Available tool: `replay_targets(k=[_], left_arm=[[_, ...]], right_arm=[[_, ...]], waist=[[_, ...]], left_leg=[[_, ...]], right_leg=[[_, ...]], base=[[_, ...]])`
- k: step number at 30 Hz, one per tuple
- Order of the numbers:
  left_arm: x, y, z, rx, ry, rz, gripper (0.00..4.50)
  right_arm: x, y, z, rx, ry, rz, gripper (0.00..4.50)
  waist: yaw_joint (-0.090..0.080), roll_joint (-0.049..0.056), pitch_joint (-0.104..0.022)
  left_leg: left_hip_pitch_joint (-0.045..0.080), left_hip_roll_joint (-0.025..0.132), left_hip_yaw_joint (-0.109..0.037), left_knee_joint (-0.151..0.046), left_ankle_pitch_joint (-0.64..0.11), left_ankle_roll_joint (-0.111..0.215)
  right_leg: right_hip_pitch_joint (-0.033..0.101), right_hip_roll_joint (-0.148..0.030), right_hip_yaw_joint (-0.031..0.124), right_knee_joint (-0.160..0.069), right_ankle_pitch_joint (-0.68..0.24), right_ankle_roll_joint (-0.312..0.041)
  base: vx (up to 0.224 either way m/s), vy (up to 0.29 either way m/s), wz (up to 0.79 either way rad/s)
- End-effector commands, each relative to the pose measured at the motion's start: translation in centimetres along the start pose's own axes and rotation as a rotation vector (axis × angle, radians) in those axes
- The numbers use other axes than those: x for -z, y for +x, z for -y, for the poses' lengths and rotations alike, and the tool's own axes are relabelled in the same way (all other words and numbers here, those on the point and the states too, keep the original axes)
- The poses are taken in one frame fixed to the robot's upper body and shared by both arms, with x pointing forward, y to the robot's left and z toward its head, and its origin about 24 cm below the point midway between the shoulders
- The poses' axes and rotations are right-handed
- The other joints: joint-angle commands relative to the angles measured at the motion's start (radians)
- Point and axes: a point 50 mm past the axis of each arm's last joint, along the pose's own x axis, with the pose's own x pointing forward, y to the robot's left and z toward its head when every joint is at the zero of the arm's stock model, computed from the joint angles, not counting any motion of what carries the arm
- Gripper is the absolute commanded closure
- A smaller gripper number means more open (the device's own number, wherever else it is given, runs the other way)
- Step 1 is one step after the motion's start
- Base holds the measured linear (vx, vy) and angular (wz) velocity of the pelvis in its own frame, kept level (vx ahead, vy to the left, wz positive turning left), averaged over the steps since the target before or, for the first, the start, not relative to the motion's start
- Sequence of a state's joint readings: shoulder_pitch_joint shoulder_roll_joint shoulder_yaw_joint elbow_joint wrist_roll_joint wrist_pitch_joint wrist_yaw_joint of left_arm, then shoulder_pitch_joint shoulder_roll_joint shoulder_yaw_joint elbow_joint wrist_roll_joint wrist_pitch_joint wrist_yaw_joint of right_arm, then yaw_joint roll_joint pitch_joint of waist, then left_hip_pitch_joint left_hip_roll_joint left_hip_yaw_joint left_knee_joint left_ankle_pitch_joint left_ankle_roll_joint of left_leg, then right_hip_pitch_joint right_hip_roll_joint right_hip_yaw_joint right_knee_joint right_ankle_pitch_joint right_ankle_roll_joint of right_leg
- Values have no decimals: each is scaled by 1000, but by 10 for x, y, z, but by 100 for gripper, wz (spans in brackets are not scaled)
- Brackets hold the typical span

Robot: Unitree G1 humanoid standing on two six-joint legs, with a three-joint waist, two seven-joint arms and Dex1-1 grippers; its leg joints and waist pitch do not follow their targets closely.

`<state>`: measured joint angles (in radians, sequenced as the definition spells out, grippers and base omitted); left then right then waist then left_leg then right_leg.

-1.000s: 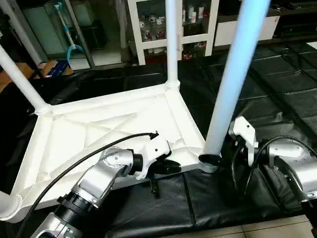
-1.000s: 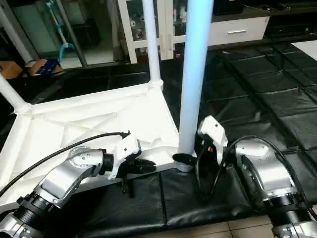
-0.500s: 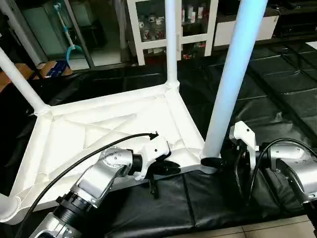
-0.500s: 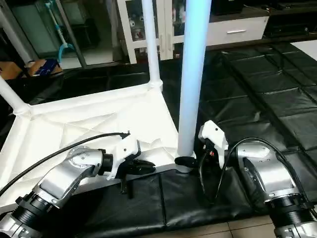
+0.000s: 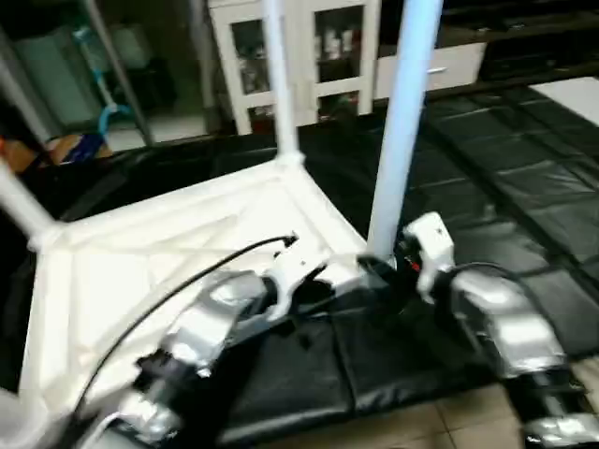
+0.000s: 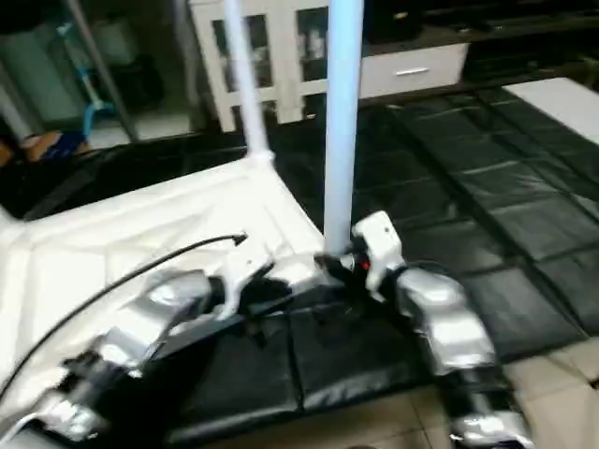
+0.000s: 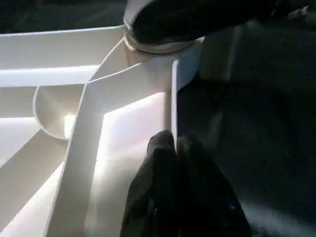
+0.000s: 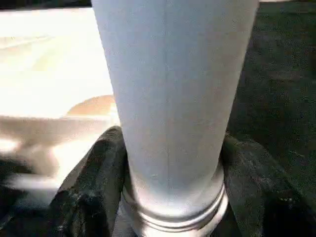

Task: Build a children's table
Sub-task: Rotate leg to tighten

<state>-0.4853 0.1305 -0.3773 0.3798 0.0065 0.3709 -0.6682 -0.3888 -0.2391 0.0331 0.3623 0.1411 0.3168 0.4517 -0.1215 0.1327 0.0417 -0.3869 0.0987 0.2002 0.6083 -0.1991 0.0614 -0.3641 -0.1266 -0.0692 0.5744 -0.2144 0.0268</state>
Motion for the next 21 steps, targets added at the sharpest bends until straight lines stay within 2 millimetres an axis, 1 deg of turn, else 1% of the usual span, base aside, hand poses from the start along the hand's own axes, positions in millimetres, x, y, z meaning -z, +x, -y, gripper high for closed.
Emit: replay_targets(k=[1,2,3,4,5,6,7,8,9,10,11,12,13,14,15,16,17,18,19,20,21], left_arm=[[8,12,3,-71,-38,-38,450],[4,16,-1,-142,-52,-23,450],[2,17,-4,-177,-54,-18,450],[1,18,-6,-199,-55,-16,450],[-2,19,-10,-238,-50,-8,450],[-4,20,-11,-245,-48,-4,450],[-5,20,-11,-245,-46,1,450],[-5,20,-11,-244,-45,2,450],[-6,20,-11,-228,-36,11,450],[-5,19,-10,-212,-26,12,450],[-5,19,-10,-206,-22,12,450],[-3,18,-10,-194,-13,10,450],[0,17,-8,-161,3,10,450],[2,17,-5,-121,22,12,450],[2,17,-4,-119,22,12,450],[3,15,-2,-93,30,10,450],[6,12,1,-50,45,6,450],[7,11,2,-31,52,6,450],[9,10,4,-7,61,5,450],[12,6,5,24,66,-1,450],[12,5,5,30,68,-1,450]], right_arm=[[4,7,0,163,51,-9,203],[3,12,-7,228,82,10,203],[2,15,-13,234,97,25,203],[1,17,-18,238,105,33,203],[-3,21,-29,221,118,63,203],[-5,23,-32,209,118,73,203],[-8,24,-36,182,122,92,203],[-9,24,-37,176,122,96,204],[-16,25,-42,112,126,141,204],[-20,24,-43,85,123,164,204],[-21,24,-43,67,127,176,204],[-25,22,-44,25,134,202,204],[-30,19,-42,-5,117,231,154],[-34,16,-37,1,87,250,154],[-34,16,-37,0,87,251,142],[-37,13,-32,-8,87,257,137],[-41,9,-24,-11,71,265,126],[-42,7,-20,-12,62,267,114],[-44,5,-16,-12,49,269,104],[-45,0,-8,-44,33,252,99],[-46,-1,-6,-50,26,248,92]], waist=[[-18,-14,-25],[-21,-15,-24],[-20,-12,-23],[-1,-5,-24],[43,-6,-29],[59,-45,-57],[38,-82,-72],[60,-60,-56],[55,-54,-48],[52,-29,-34],[34,-33,-47],[34,-24,-48],[27,-19,-42],[25,-8,-48],[23,-7,-48],[20,-11,-48],[12,-22,-42],[8,-20,-42],[6,-19,-42],[5,-20,-46],[6,-19,-46]], left_leg=[[39,102,-93,-137,-896,-189],[40,103,-83,-152,-916,-196],[37,104,-77,-165,-926,-200],[4,115,-57,-219,-938,-204],[-38,127,-20,-286,-908,-221],[33,103,5,-216,-678,-239],[97,70,-26,-55,-495,-192],[26,19,-108,72,-91,-47],[-33,23,-127,72,-23,-21],[-35,71,-134,-14,-154,-59],[8,109,-141,-54,-406,-83],[3,112,-146,-63,-453,-87],[-2,108,-136,-79,-496,-74],[-7,100,-126,-78,-488,-56],[-9,99,-124,-79,-469,-46],[-12,98,-120,-79,-448,-34],[-30,97,-119,-81,-408,7],[-30,96,-116,-78,-408,11],[-25,97,-115,-76,-419,7],[-23,99,-114,-72,-398,9],[-23,101,-114,-72,-384,13]], right_leg=[[-14,-20,-7,-82,-552,-82],[-12,-8,-17,-78,-551,-74],[-5,1,-24,-67,-527,-75],[40,21,-31,2,-419,-87],[88,35,-19,110,-250,-100],[19,-10,33,42,-405,-91],[-62,-85,66,-74,-577,-98],[-15,-142,134,-124,-643,-114],[35,-136,119,-99,-635,-130],[25,-77,54,-78,-687,-137],[-19,-6,36,-43,-524,-146],[-10,-4,38,-27,-402,-171],[-1,-11,39,-31,-258,-212],[11,-24,40,-33,-216,-230],[14,-28,39,-36,-202,-232],[18,-31,38,-39,-183,-234],[28,-39,36,-43,-226,-218],[26,-40,35,-45,-264,-211],[20,-43,36,-52,-323,-202],[19,-44,37,-51,-311,-203],[18,-44,36,-50,-293,-207]], base=[[-57,16,-1],[-62,7,4],[-65,0,8],[-65,0,8],[-107,-12,12],[-53,-72,14],[-53,-72,14],[11,-103,1],[18,-22,-31],[18,-22,-31],[0,0,0],[-38,28,18],[-38,28,18],[0,0,0],[0,0,0],[0,0,0],[0,0,0],[0,0,0],[0,0,0],[0,0,0],[50,-17,8]])
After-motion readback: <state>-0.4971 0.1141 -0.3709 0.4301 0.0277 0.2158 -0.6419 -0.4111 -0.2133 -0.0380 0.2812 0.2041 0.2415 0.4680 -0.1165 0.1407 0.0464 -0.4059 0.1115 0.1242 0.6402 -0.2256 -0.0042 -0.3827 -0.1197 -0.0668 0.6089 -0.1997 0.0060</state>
